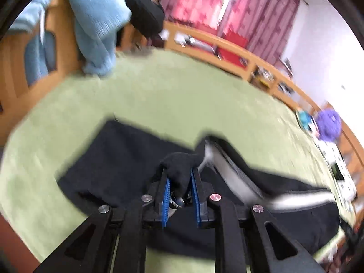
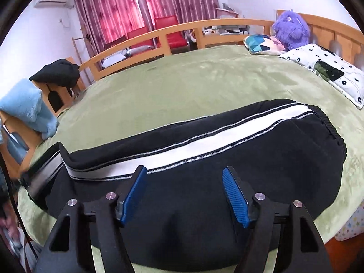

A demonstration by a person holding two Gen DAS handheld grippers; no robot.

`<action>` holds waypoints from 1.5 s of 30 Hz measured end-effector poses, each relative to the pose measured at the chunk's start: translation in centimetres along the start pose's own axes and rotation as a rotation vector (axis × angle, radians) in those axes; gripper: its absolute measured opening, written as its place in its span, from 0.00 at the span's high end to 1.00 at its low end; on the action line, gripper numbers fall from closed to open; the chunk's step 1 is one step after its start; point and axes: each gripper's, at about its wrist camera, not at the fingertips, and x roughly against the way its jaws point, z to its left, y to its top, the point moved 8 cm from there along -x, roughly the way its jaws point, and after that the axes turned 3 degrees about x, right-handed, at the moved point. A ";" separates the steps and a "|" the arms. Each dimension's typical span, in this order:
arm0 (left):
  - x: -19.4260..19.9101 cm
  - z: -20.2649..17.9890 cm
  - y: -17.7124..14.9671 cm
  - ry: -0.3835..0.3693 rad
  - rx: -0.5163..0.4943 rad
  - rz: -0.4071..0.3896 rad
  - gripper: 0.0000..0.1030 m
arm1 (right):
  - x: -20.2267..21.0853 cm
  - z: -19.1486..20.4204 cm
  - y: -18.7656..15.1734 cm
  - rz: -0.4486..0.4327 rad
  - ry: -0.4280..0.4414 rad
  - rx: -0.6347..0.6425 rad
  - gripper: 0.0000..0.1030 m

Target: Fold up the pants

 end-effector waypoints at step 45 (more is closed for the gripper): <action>-4.8 17.6 -3.1 0.124 0.383 0.059 0.93 | -1.2 -0.6 -1.2 0.038 -0.061 -0.087 0.33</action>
